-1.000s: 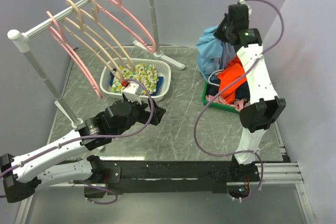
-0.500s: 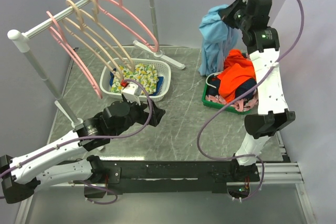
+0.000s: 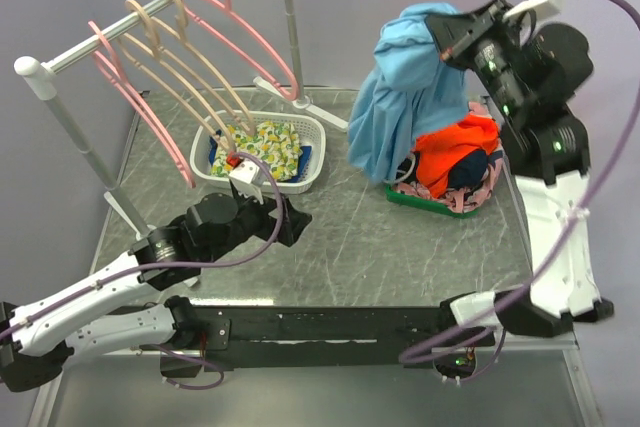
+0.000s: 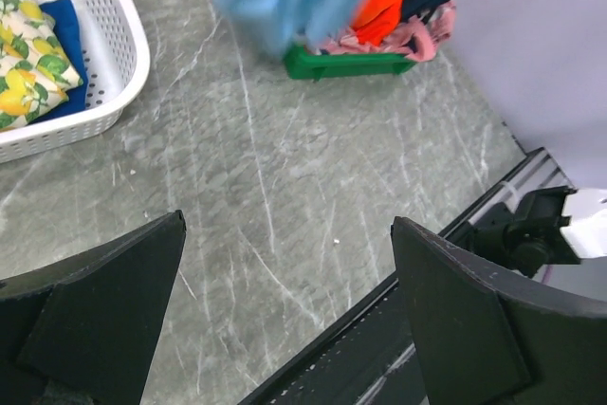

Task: Place the shorts on the hanger

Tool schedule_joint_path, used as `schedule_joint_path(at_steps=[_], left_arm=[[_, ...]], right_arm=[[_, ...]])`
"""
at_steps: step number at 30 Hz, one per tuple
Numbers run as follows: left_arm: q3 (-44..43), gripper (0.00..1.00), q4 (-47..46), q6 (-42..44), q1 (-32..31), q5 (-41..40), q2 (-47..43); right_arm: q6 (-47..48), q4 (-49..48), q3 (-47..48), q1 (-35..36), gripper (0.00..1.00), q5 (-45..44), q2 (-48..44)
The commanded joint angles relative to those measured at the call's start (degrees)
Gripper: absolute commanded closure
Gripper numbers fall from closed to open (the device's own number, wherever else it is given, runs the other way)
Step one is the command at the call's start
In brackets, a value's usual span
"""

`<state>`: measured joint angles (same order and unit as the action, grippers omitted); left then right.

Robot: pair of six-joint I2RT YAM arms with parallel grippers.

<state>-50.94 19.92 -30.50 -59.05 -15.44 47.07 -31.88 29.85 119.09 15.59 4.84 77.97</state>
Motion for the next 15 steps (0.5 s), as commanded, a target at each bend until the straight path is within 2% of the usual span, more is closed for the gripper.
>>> schedule_joint_path(at_steps=[1, 3, 4, 6, 9, 10, 12, 13, 15], left_arm=[[-3.90, 0.04, 1.43, 2.02, 0.16, 1.64, -1.80], [-4.34, 0.04, 2.22, 1.67, 0.16, 1.73, -2.68], [-4.78, 0.04, 2.57, 1.50, 0.16, 2.17, -3.03], [-5.22, 0.04, 3.36, 1.15, 0.16, 2.35, -4.09], [-5.66, 0.03, 5.21, 0.53, 0.16, 3.05, -5.84], [-5.32, 0.02, 5.82, 0.27, 0.16, 3.22, -6.28], [-4.79, 0.01, 6.44, -0.35, 0.16, 3.84, -7.43], [-4.18, 0.02, 6.88, -0.61, 0.16, 4.01, -7.60], [-3.04, 0.04, 7.23, -1.05, 0.16, 3.67, -8.31]], right_arm=[[0.15, -2.34, -7.07, 3.82, 1.00, -4.75, -8.79], [-0.29, -2.16, -12.19, 6.01, 1.00, -7.47, -14.22], [-0.72, -2.60, -18.56, 6.55, 1.00, -8.09, -16.08], [-2.13, -3.21, -25.45, 8.13, 1.00, -7.39, -20.64], [-5.03, -7.32, -42.49, 14.09, 1.00, -9.14, -26.62], [-6.08, -11.00, -50.63, 19.94, 1.00, -10.80, -27.26], [-8.72, -15.93, -56.13, 27.35, 1.00, -16.95, -23.43], [-9.51, -17.00, -57.64, 35.65, 1.00, -18.62, -20.35], [-9.52, -15.80, -55.38, 41.16, 1.00, -22.67, -10.28]])
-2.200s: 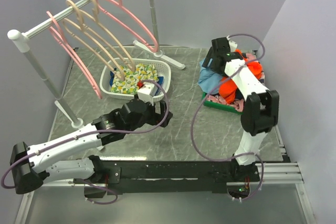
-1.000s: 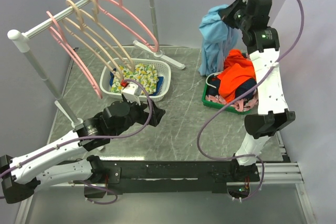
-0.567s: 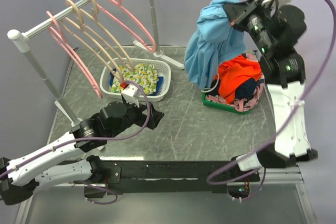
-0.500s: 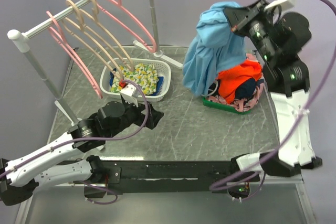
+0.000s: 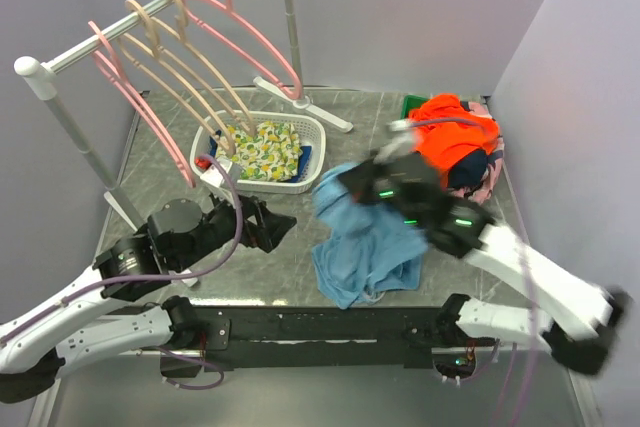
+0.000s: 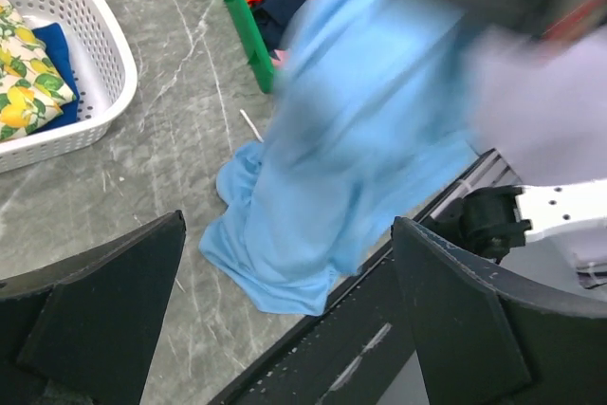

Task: Place the shorts on the hanger

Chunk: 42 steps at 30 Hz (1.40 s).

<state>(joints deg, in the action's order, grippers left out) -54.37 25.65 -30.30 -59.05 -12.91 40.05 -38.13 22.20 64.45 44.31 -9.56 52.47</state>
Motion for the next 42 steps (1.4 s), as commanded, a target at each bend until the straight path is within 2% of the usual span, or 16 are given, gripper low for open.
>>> schedule_joint_path(at_steps=[1, 3, 4, 7, 9, 14, 19, 22, 28, 32, 35, 36, 39, 42], left_arm=[[0.75, 0.04, 1.60, -1.68, 0.16, 0.78, -1.47], [1.63, 0.05, 1.60, -2.13, 0.16, 0.17, -1.64], [1.98, 0.06, 1.34, -2.39, 0.16, 0.77, -1.38], [3.30, 0.09, -1.82, -2.21, 0.16, 3.06, 0.63], [2.96, 0.12, -3.58, -2.56, 0.07, 4.55, 5.63], [1.29, 0.19, -12.10, -3.27, -1.33, 2.72, 22.14], [-12.32, 0.33, -7.99, -4.50, -1.60, -9.56, 43.83], [-17.51, 0.38, -5.62, -5.03, -1.60, -13.80, 51.14], [-21.04, 0.46, -3.50, -5.47, -1.60, -18.29, 59.60], [-19.55, 0.45, -6.47, -5.38, -1.51, -21.02, 63.04], [-18.93, 0.46, -9.56, -5.20, -1.07, -19.61, 65.50], [-19.28, 0.54, -8.52, -6.25, -0.98, -20.74, 65.94], [-17.45, 0.70, -8.15, -7.92, -0.81, -23.12, 65.07], [-14.28, 0.80, -8.77, -8.72, 0.16, -23.57, 61.21]], right_arm=[[-2.40, -7.26, 1.97, 13.77, 0.77, -8.98, 17.47], [-1.43, -6.46, 2.18, 13.09, 0.40, -8.71, 17.33], [0.49, -6.38, 1.04, 12.56, 0.15, -9.24, 15.66], [0.61, -0.51, 0.25, 9.74, 0.04, -15.12, 8.46], [-2.37, 5.71, -2.02, 6.94, 0.03, -16.97, 4.50], [-14.41, 10.85, -14.41, 3.24, 0.03, -18.30, -7.26], [-22.23, 16.38, -22.95, -1.86, 0.04, -17.07, -13.61], [-25.58, 17.79, -26.47, -1.86, 0.10, -16.37, -16.25], [-29.80, 18.85, -33.33, -2.13, 0.19, -16.01, -18.98], [-31.74, 22.00, -33.95, -2.04, 0.20, -17.94, -18.89], [-32.01, 23.68, -33.25, -2.13, 0.20, -19.09, -19.33], [-32.27, 24.12, -33.33, -2.13, 0.19, -19.44, -19.51], [-34.10, 26.31, -34.65, -2.13, 0.19, -19.97, -19.86], [-34.73, 25.62, -37.10, -2.04, 0.21, -19.01, -20.03]])
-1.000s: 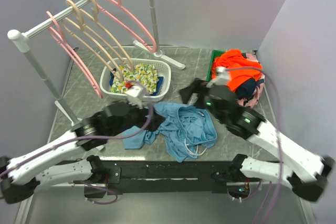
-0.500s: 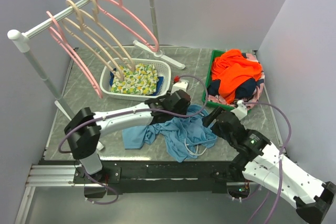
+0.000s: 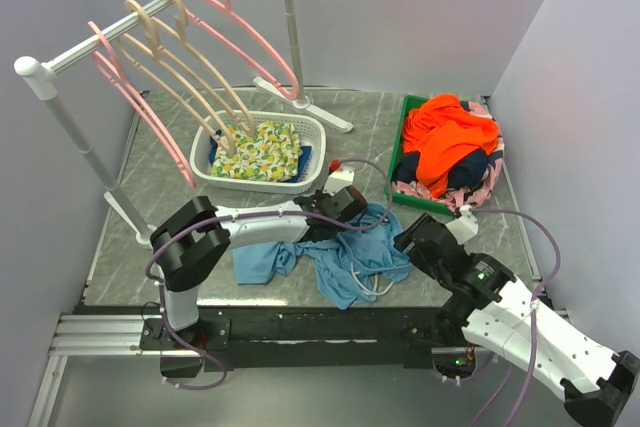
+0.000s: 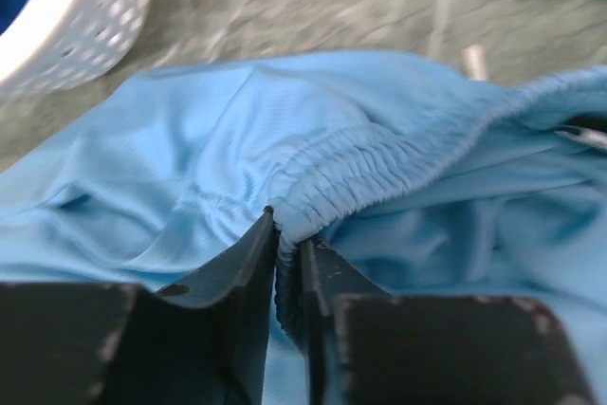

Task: Place the shorts on the hanger

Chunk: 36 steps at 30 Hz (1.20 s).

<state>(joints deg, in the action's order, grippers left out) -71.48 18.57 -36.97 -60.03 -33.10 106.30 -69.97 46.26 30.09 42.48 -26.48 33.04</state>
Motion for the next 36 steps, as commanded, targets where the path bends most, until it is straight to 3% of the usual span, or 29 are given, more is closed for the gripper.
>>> schedule_joint_path(at_steps=[1, 3, 8, 10, 13, 14, 16, 22, 27, 32, 36], left_arm=[[3.36, 0.81, -1.78, -2.23, 1.32, -3.46, -6.62], [4.42, 0.87, -1.69, -2.66, 1.58, -3.64, -7.68], [5.83, 0.92, -2.48, -3.02, 1.76, -3.11, -10.41], [5.83, 0.95, -2.31, -2.76, 1.85, -3.46, -11.64], [5.39, 0.99, -0.90, -2.49, 1.85, -3.81, -14.87], [5.56, 0.99, -0.55, -2.49, 1.93, -3.81, -16.46], [6.00, 0.99, 0.33, -1.71, 1.85, -2.41, -22.26], [6.36, 0.99, 3.05, 2.16, 1.23, 3.47, -40.71], [2.15, 0.99, -0.99, 9.97, 1.23, 11.30, -53.99], [-16.00, 0.99, 5.31, 14.03, 1.23, 8.42, -51.91], [-24.31, 0.99, 10.08, 14.47, 1.23, 4.98, -47.69]], right_arm=[[-2.54, 0.51, -3.36, -0.29, 0.21, -0.61, -0.87], [-1.84, -2.22, -5.03, -0.29, 0.25, 0.63, -0.78], [-0.87, -6.61, -7.32, -0.29, 0.31, 3.18, 2.38], [0.28, -8.46, -7.76, -0.29, 0.39, 4.24, 3.69], [0.54, -9.00, -6.98, -0.29, 0.63, 3.99, 5.19], [0.72, -7.25, -4.62, -0.29, 0.83, 3.11, 5.20], [1.77, -5.40, -1.45, -0.20, 1.00, -0.05, 4.76], [8.27, -0.47, 17.26, -0.29, 1.00, -8.39, 3.79], [18.18, -2.14, 39.14, -0.38, 1.00, -12.80, 7.38], [26.90, -2.41, 63.97, -0.38, 1.00, -14.74, 16.96], [32.09, -1.00, 76.77, -0.38, 1.00, -14.48, 23.20]])
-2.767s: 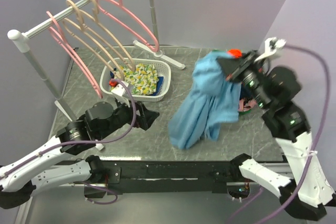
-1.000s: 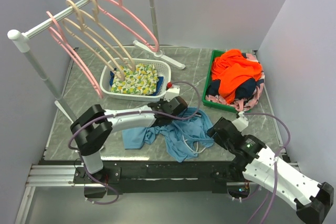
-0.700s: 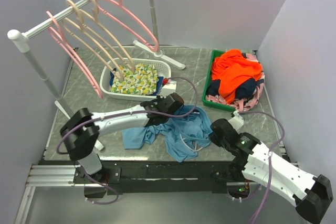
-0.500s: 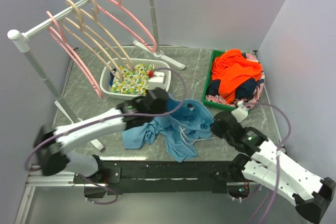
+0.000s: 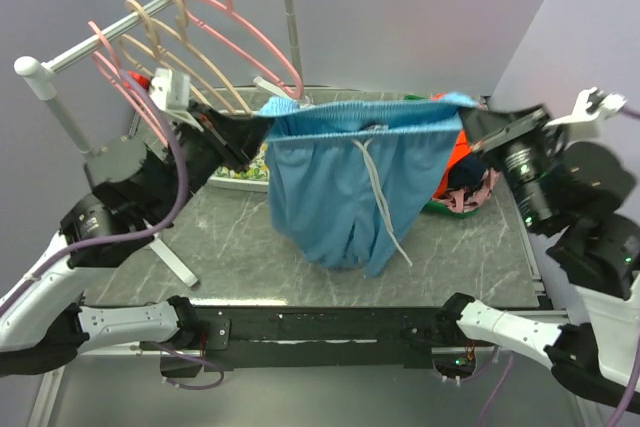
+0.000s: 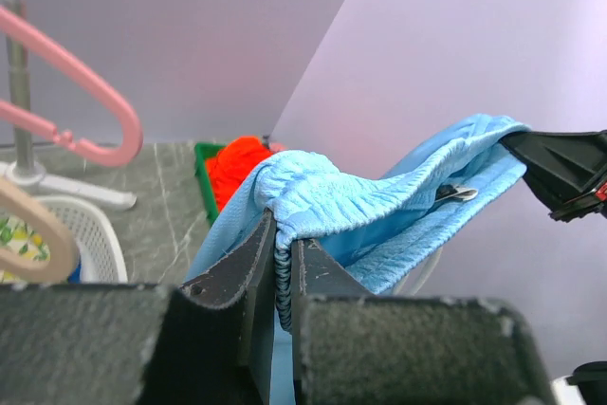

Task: Place the shorts on the hanger

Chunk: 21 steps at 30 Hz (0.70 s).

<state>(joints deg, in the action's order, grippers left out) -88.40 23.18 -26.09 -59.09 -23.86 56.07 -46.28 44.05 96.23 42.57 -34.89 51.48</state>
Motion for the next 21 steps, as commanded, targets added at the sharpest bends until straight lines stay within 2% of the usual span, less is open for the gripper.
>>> schedule_joint_path(at_steps=[1, 3, 4, 6, 7, 8, 9, 10, 11, 12, 13, 16, 19, 21], left_arm=[[-7.75, 0.99, 5.91, 3.33, 0.29, -4.09, 2.72], [-6.18, 0.99, 7.14, 1.92, 0.29, -3.22, 2.64], [-2.43, 0.99, 7.14, 1.39, 0.29, -2.43, 2.20], [3.38, 0.99, 5.40, -0.80, 0.29, -0.33, 0.10], [10.11, 0.99, 4.69, -1.50, 0.29, 3.69, -0.78], [13.74, 0.99, 3.99, -3.16, 0.29, 5.38, -1.57], [17.44, 0.99, 2.76, -3.96, 0.29, 8.10, -3.32], [25.30, 0.98, -0.99, -4.41, 0.29, 13.52, -4.21], [28.95, 0.98, -2.77, -6.76, 0.29, 15.84, -5.00], [32.55, 0.98, -4.44, -7.92, 0.29, 17.51, -6.14], [39.03, 0.98, -7.76, -8.88, 0.29, 19.62, -6.59], [48.20, 0.99, -11.65, -12.14, 0.29, 18.50, -6.59], [52.96, 0.98, -13.33, -13.90, 0.20, 16.74, -5.36], [54.64, 0.86, -14.12, -14.96, 0.12, 14.55, -4.66]], right_arm=[[8.40, 1.56, 11.43, -0.38, 1.00, -5.71, 5.98], [7.18, 1.57, 7.95, -0.38, 1.00, -3.18, 5.65], [6.56, 1.04, 5.14, -0.47, 1.00, -2.03, 3.99], [3.67, -0.36, -5.57, -0.47, 1.00, 0.08, 1.79], [2.52, -0.98, -9.79, -0.47, 1.00, 2.87, -0.75], [0.08, -2.38, -18.27, -0.47, 1.00, 4.21, -2.08], [-0.91, -3.26, -22.70, -0.47, 1.00, 5.96, -3.31], [-1.96, -4.14, -27.01, -0.38, 1.00, 8.76, -5.15], [-3.88, -5.19, -34.97, -0.47, 1.00, 9.66, -5.86], [-4.69, -5.99, -38.79, -0.47, 1.00, 10.45, -6.30], [-5.48, -6.95, -45.45, -0.47, 1.00, 12.64, -6.31], [-7.15, -11.78, -54.44, -0.55, 1.00, 15.55, -3.42], [-6.89, -15.39, -58.07, -0.55, 1.00, 18.10, 1.33], [-5.58, -17.33, -58.26, -0.64, 1.00, 19.95, 4.39]])
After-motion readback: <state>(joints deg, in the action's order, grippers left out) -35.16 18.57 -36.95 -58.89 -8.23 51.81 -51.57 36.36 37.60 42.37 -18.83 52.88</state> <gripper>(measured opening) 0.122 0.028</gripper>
